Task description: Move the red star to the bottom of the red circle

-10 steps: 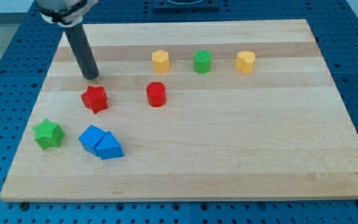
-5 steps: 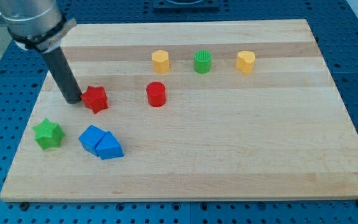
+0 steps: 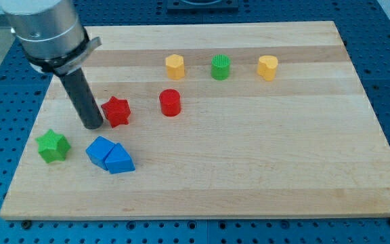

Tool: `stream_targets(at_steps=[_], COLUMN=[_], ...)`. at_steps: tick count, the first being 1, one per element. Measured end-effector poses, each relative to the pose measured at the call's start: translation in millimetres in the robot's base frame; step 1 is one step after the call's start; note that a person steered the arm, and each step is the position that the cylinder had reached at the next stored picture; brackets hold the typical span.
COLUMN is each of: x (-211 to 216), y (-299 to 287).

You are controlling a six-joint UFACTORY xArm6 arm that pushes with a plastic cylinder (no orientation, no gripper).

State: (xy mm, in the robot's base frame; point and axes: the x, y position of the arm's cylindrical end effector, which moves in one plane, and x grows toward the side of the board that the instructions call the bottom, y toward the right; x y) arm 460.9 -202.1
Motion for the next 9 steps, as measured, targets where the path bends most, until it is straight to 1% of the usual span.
stream_targets(at_steps=[1, 2, 3, 4, 5, 6, 8, 9], x=[-28.1, -62.4, -84.4, -83.2, -67.3, -41.0, -28.1, -25.7], y=[-33.2, -45.2, -40.8, -40.8, -25.2, 5.2, 45.8, 54.7])
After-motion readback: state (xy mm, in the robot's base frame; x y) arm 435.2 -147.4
